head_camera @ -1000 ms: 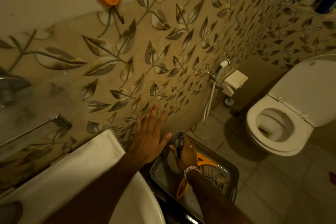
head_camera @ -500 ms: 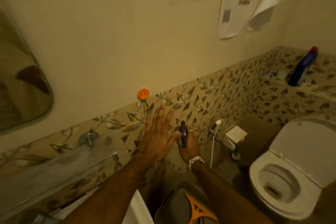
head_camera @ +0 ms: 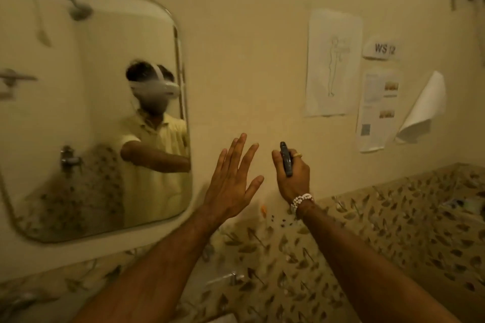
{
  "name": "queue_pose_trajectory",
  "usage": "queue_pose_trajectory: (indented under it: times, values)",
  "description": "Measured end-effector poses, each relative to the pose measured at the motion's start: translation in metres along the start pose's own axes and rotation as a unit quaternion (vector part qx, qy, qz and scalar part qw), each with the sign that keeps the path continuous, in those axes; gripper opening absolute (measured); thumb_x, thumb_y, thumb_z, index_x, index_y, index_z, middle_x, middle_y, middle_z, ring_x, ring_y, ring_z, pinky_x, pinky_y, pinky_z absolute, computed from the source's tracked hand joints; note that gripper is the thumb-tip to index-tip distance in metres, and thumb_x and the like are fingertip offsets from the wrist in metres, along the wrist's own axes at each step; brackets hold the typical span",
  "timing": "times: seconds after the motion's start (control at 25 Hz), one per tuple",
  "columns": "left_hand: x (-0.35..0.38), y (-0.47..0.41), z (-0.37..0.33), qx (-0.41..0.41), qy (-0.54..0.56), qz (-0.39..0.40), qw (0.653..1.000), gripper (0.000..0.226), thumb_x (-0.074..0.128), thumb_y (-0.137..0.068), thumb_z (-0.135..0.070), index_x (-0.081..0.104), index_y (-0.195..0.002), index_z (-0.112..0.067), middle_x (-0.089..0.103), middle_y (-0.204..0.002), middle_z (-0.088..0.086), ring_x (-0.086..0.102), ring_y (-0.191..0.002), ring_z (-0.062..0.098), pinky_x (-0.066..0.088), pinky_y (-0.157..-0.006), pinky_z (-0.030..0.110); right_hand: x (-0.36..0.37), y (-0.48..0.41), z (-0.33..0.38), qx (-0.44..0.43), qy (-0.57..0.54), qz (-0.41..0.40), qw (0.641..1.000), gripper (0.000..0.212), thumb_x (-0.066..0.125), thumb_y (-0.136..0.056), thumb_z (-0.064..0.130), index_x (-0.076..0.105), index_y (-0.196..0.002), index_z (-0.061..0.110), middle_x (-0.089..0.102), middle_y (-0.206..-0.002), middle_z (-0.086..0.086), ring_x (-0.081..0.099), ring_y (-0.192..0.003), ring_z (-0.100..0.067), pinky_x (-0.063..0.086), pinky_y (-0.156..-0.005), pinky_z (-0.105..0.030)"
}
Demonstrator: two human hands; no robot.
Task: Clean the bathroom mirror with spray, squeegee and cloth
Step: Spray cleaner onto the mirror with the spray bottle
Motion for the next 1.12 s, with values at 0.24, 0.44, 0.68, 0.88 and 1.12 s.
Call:
queue_pose_trajectory:
  times: [0.24, 0.44, 0.68, 0.88, 1.12]
  values:
    - [-0.142, -0.008, 0.062, -0.006, -0.106, -0.088, 0.99, 0.075, 0.044, -0.103, -0.053, 0.013, -0.167, -0.026, -0.004, -0.176, 0.002, -0.007, -0.162, 0.018, -0.007, -0.13, 0.044, 0.057, -0.032, 0.142, -0.058, -0.054, 0.011, 0.997, 0.037, 0.058, -0.094, 0.046, 0.066, -0.082, 0.012, 0.067, -0.072, -0.009, 0.063, -0.067, -0.025, 0.051, -0.065, -0.037]
    - [-0.242, 0.008, 0.121, -0.085, -0.194, -0.145, 0.966, 0.077, 0.03, -0.101, -0.059, 0.005, -0.166, -0.026, 0.0, -0.176, 0.007, 0.0, -0.162, 0.026, 0.003, -0.13, 0.056, 0.099, -0.041, 0.241, -0.083, -0.099, 0.014, 0.991, 0.032, 0.061, -0.092, 0.046, 0.065, -0.071, 0.021, 0.066, -0.065, 0.005, 0.062, -0.061, -0.009, 0.047, -0.059, -0.023]
    - [-0.298, 0.045, 0.158, -0.118, -0.259, -0.16, 0.945, 0.078, 0.028, -0.101, -0.058, 0.01, -0.167, -0.019, -0.002, -0.175, 0.006, 0.0, -0.162, 0.023, 0.007, -0.129, 0.059, 0.133, -0.028, 0.283, -0.072, -0.097, 0.022, 0.992, 0.03, 0.062, -0.09, 0.046, 0.059, -0.073, 0.023, 0.055, -0.061, 0.011, 0.053, -0.056, -0.006, 0.038, -0.052, -0.021]
    - [-0.328, 0.056, 0.16, -0.105, -0.276, -0.188, 0.937, 0.078, 0.038, -0.102, -0.053, 0.002, -0.166, -0.026, -0.014, -0.174, -0.005, -0.006, -0.162, 0.017, 0.011, -0.128, 0.06, 0.133, -0.024, 0.297, -0.057, -0.077, 0.011, 0.995, 0.039, 0.058, -0.091, 0.05, 0.053, -0.063, 0.024, 0.051, -0.056, 0.01, 0.049, -0.051, -0.005, 0.031, -0.046, -0.019]
    - [-0.351, 0.068, 0.162, -0.138, -0.306, -0.183, 0.924, 0.077, 0.04, -0.101, -0.053, 0.017, -0.166, -0.019, -0.005, -0.175, 0.003, -0.002, -0.161, 0.019, 0.011, -0.128, 0.061, 0.154, -0.015, 0.315, -0.033, -0.116, 0.078, 0.99, 0.039, 0.061, -0.091, 0.047, 0.067, -0.076, 0.012, 0.067, -0.071, -0.005, 0.063, -0.065, -0.02, 0.048, -0.057, -0.026]
Point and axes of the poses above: each hand's wrist, its own y-axis away from the middle knuckle, its own x-axis out of the palm, z = x × y, the point moved 10 cm from there along -y, towards the middle knuckle
